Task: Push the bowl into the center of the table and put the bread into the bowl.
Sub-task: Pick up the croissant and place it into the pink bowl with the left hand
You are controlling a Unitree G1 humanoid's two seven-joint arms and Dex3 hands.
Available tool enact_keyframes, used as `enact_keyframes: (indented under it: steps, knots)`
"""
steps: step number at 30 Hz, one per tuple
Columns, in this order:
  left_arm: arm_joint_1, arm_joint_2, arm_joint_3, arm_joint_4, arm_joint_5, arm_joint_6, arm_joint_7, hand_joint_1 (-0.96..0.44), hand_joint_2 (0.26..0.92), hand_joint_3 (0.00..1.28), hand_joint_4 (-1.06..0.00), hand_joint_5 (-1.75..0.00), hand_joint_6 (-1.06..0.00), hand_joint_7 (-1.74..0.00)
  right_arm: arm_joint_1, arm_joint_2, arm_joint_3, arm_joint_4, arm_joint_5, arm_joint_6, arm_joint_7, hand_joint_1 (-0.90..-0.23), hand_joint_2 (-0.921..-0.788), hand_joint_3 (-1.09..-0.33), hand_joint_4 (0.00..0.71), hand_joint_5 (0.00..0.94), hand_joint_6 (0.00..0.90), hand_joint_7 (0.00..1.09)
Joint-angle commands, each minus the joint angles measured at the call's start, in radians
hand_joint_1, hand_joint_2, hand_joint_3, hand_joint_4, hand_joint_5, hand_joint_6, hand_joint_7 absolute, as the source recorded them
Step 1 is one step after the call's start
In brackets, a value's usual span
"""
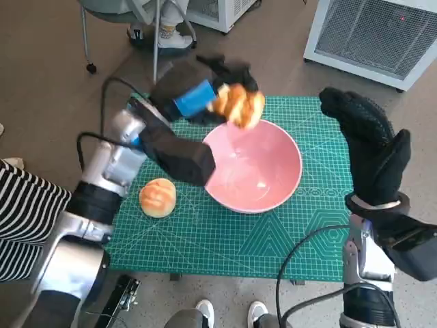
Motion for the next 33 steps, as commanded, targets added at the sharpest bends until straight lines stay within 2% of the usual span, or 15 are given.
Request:
enact_keyframes:
  steps: [1,15,23,27,28,30,32,33]
  knots:
    - [0.014,-0.025,-0.035,-0.006,0.020,-0.038,-0.019,0.00,0.921,0.12,-0.66,-1.13,-0.53,-1.31,0.027,-0.005,-0.002,0.007,-0.001,0.006,0.003,-0.700,-0.921,-0.719,0.214,0.005,0.131,0.42]
    - [0.001,-0.088,-0.123,0.091,0.084,-0.034,-0.068,0.00,0.921,0.20,-0.57,-1.28,-0.44,-1.36,0.047,-0.004,-0.004,-0.005,-0.016,-0.008,-0.008,-0.697,-0.921,-0.718,0.209,0.001,0.130,0.42]
    - [0.003,-0.115,-0.145,0.133,0.094,-0.040,-0.079,0.00,0.921,0.21,-0.54,-1.27,-0.45,-1.39,0.050,-0.005,-0.005,-0.004,-0.023,-0.014,-0.014,-0.695,-0.921,-0.727,0.204,0.000,0.124,0.42]
    - [0.007,-0.124,-0.146,0.141,0.082,-0.030,-0.108,0.00,0.921,0.26,-0.47,-1.32,-0.41,-1.45,0.053,-0.005,-0.005,-0.005,-0.025,-0.014,-0.017,-0.695,-0.921,-0.730,0.202,0.000,0.122,0.42]
    - [0.010,-0.125,-0.144,0.138,0.078,-0.025,-0.123,0.00,0.891,0.24,-0.44,-1.20,-0.38,-1.32,0.053,-0.005,-0.005,-0.006,-0.025,-0.013,-0.018,-0.695,-0.921,-0.730,0.201,0.000,0.122,0.42]
    - [0.015,-0.123,-0.143,0.130,0.074,-0.016,-0.148,-0.02,0.826,0.14,-0.46,-0.61,-0.37,-0.76,0.054,-0.006,-0.005,-0.007,-0.026,-0.012,-0.020,-0.694,-0.921,-0.731,0.200,0.000,0.120,0.42]
    - [0.020,-0.116,-0.141,0.116,0.072,-0.010,-0.168,-0.06,0.805,0.08,-0.45,-0.33,-0.37,-0.49,0.055,-0.006,-0.005,-0.009,-0.028,-0.011,-0.022,-0.694,-0.921,-0.732,0.200,0.000,0.120,0.42]
    - [0.022,-0.112,-0.140,0.108,0.071,-0.007,-0.177,-0.10,0.793,0.05,-0.41,-0.21,-0.36,-0.36,0.056,-0.006,-0.004,-0.011,-0.029,-0.011,-0.023,-0.694,-0.921,-0.733,0.199,0.000,0.119,0.42]
